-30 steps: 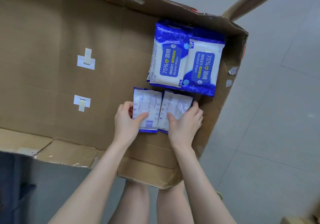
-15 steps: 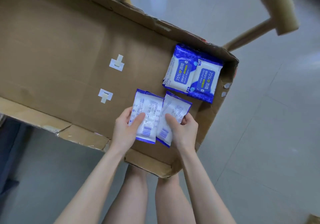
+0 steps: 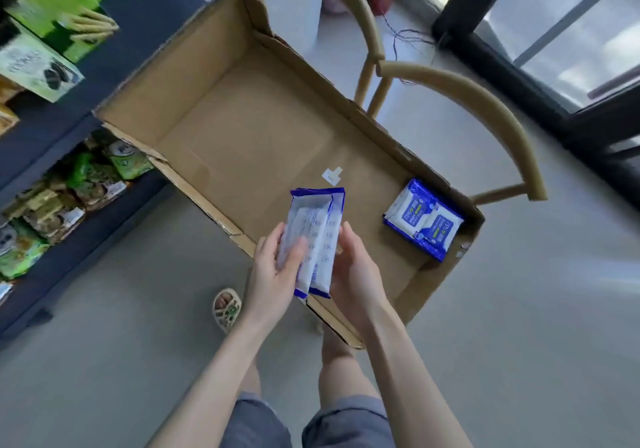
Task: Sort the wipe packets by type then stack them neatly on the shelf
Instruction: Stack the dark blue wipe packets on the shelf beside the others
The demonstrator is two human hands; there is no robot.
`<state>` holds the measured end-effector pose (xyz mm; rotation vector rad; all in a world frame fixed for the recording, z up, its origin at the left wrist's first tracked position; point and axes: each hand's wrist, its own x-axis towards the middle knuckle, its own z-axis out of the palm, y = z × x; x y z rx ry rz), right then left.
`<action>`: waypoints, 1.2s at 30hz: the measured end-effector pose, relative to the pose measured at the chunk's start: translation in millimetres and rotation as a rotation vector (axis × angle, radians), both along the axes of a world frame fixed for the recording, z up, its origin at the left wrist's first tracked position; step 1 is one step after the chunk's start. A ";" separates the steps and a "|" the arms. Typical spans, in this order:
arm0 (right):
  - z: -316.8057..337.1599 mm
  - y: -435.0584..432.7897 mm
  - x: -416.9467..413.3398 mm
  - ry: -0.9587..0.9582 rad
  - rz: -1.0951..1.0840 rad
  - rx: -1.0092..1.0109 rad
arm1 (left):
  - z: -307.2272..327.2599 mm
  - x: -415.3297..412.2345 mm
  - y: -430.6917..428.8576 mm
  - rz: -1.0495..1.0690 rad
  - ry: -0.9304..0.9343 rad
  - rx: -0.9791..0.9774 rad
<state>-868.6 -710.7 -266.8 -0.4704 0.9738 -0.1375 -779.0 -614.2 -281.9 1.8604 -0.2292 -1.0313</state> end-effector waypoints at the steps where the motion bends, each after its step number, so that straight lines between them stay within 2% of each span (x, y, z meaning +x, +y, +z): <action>1: 8.9 8.7 12.5 -0.021 0.055 -0.038 | 12.0 10.4 9.1 0.010 0.040 -0.053; 5: 28.0 50.0 68.1 -0.082 0.163 -0.227 | 54.0 65.5 58.7 -0.096 0.140 -0.222; 11: 58.4 126.6 162.5 -0.097 0.357 -0.354 | 95.1 156.7 154.3 -0.107 0.187 -0.269; 17: 87.5 194.9 258.8 -0.077 0.418 -0.455 | 131.2 231.5 231.6 0.198 0.375 -0.403; 20: 108.6 215.1 303.5 -0.089 0.433 -0.523 | 151.6 264.4 254.9 0.291 0.393 -0.475; 26: 154.8 229.8 396.0 -0.088 0.429 -0.768 | 192.4 338.4 285.4 0.230 0.202 -0.514; 30: 189.1 224.6 461.1 -0.231 0.438 -0.811 | 222.9 399.4 300.7 0.274 0.073 -0.475; 36: 241.8 214.8 565.3 -0.407 0.520 -0.785 | 270.8 501.3 314.0 0.321 -0.384 -0.363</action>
